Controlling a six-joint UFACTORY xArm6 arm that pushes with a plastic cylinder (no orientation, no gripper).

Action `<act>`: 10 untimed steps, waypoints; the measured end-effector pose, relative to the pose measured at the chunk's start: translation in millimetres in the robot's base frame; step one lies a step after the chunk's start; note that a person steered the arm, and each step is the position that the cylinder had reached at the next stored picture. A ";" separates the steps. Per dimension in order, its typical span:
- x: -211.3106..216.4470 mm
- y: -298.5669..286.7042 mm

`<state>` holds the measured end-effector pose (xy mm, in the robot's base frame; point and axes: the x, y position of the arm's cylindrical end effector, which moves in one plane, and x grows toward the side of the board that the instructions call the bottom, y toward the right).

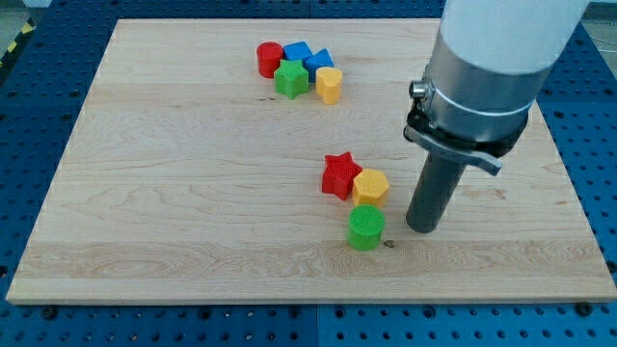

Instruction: Push the red star into a group of blocks

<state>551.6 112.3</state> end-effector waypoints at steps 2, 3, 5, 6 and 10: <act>-3.7 -36.9; -22.8 -41.7; -37.7 -42.6; -27.6 -71.9; -89.4 -87.3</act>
<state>462.2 25.0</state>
